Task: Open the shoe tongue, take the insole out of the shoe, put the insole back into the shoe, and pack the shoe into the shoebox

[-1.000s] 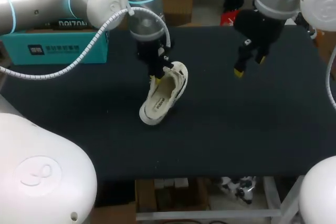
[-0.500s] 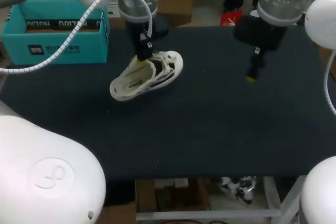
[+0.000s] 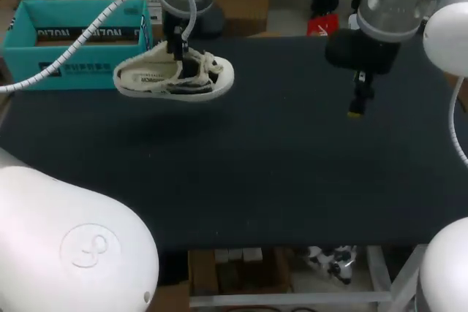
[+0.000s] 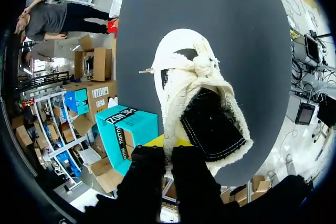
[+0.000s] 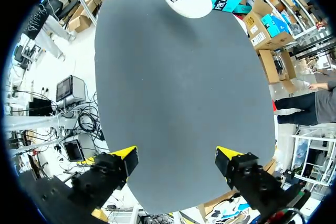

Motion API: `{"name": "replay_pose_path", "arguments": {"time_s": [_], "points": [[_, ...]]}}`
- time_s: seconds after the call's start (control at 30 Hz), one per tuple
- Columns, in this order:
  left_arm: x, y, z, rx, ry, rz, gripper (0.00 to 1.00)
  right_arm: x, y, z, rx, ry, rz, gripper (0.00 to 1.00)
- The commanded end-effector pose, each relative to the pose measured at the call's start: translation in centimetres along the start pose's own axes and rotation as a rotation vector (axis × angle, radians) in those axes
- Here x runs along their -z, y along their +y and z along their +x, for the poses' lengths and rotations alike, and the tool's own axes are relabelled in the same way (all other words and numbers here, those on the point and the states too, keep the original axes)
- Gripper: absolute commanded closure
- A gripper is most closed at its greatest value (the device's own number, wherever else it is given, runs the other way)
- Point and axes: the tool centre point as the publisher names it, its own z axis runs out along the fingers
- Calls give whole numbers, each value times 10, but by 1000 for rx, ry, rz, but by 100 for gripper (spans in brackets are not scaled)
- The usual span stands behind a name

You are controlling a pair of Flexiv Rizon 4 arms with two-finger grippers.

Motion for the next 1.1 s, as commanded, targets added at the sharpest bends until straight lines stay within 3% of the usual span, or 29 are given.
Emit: {"name": "replay_pose_path", "arguments": {"time_s": [0.03,0.23,0.5,0.8,1.1], "points": [[23,40,-23,-49,-162,21,100,1,1,0,0,3,4,0],[16,92,-75,-46,-194,28,100,1,1,0,0,3,4,0],[-24,154,-133,-37,-185,56,100,1,1,0,0,3,4,0],[-70,197,-180,-47,-158,75,100,1,1,0,0,3,4,0],[-117,221,-200,-55,-138,82,100,1,1,0,0,3,4,0]]}}
